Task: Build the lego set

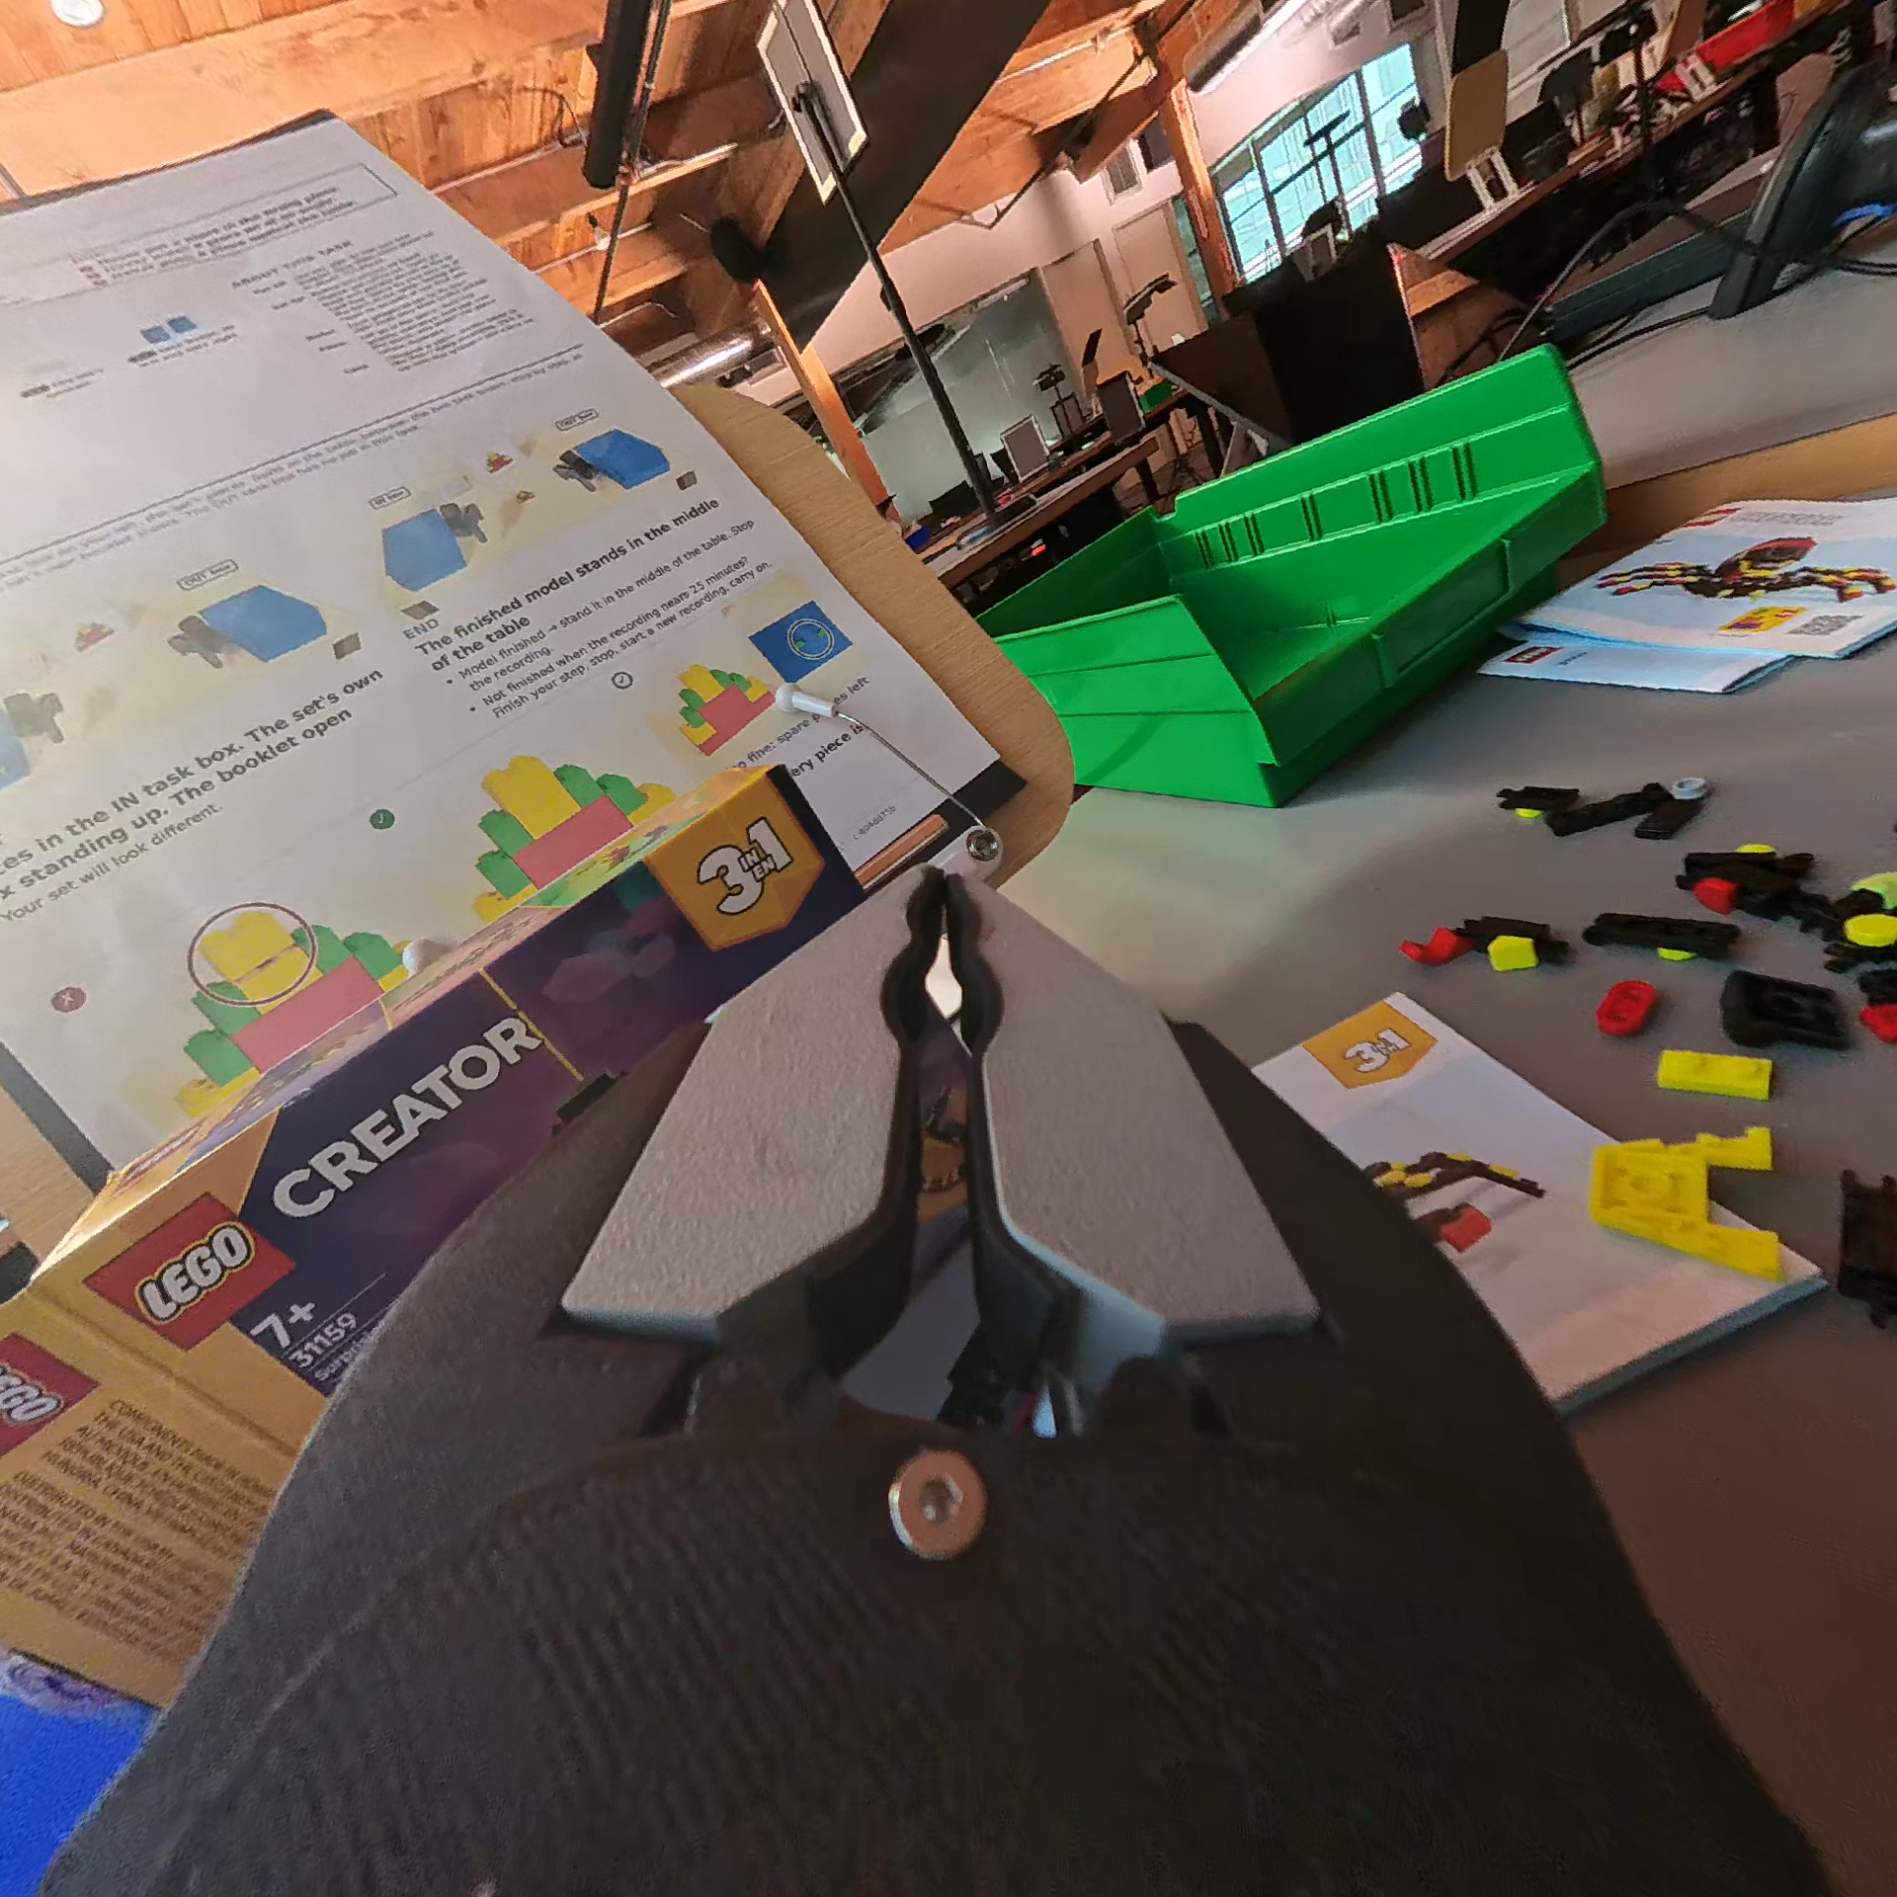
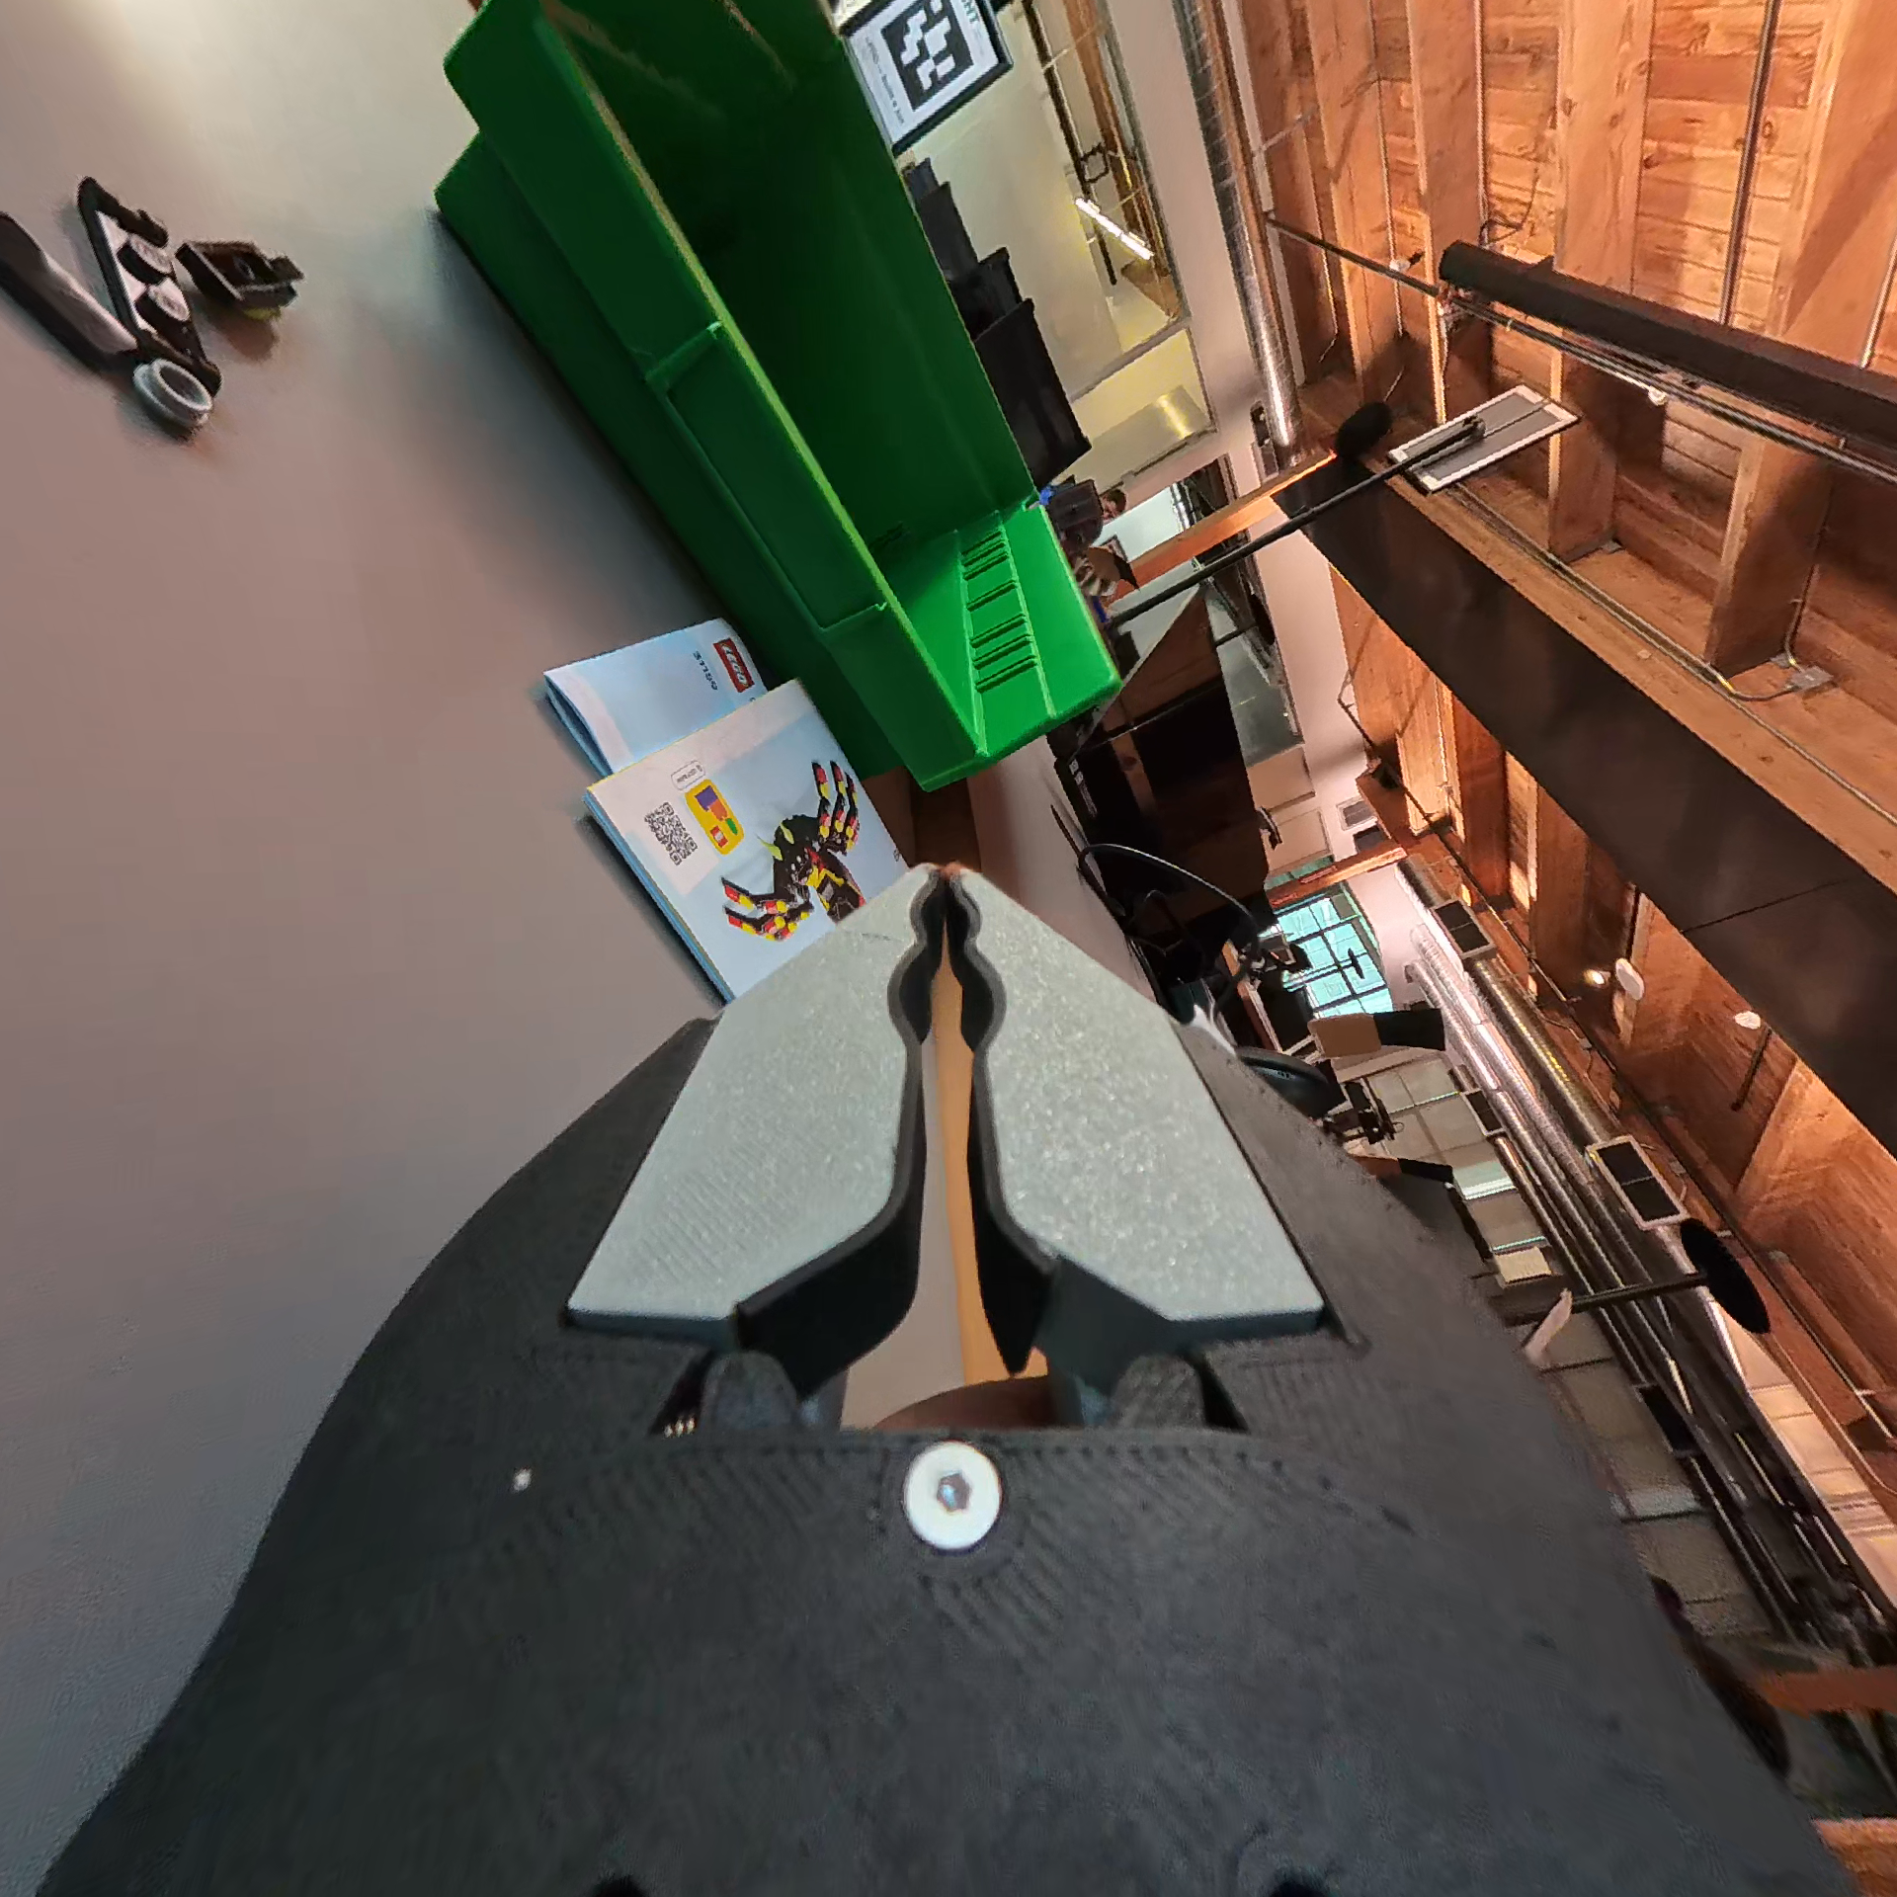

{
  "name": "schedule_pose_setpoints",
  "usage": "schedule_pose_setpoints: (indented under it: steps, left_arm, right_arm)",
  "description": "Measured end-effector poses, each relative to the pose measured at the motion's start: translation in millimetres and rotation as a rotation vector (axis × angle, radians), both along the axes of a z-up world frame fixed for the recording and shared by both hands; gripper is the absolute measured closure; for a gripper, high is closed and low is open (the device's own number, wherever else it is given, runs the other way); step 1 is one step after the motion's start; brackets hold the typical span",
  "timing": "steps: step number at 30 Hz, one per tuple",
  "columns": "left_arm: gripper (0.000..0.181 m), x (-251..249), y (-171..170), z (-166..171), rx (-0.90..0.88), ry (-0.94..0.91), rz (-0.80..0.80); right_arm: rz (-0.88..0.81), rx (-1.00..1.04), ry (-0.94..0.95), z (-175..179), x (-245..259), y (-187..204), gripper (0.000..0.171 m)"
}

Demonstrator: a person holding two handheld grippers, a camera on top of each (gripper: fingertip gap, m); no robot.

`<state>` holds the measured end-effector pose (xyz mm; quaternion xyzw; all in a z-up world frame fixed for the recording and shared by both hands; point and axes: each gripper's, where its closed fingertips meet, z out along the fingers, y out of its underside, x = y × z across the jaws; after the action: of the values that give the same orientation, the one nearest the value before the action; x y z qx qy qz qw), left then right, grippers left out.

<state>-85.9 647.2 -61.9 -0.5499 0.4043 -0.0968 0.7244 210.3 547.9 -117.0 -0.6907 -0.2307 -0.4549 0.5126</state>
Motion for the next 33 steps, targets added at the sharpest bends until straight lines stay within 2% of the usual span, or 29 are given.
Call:
schedule_pose_setpoints:
  steps: [1,8,16,26,33]
  left_arm:
    - [0.181,0,-1,-1,0.009,0.011,0.000]
    - [0.181,-13,-6,-1,0.056,0.051,0.042]
    - [0.181,-29,4,-6,0.060,0.080,0.135]
    - [0.181,-19,4,-18,0.080,0.172,0.130]
    - [0.181,-10,-5,-19,0.124,0.211,0.100]
  right_arm:
    - [0.006,0.010,0.010,2,0,0,0.171]
    - [0.135,0.055,0.035,10,-22,7,0.171]
    - [0.249,0.138,0.116,26,-30,27,0.171]
    - [0.256,0.224,0.248,41,-16,40,0.171]
    - [0.285,0.271,0.307,49,-16,36,0.171]
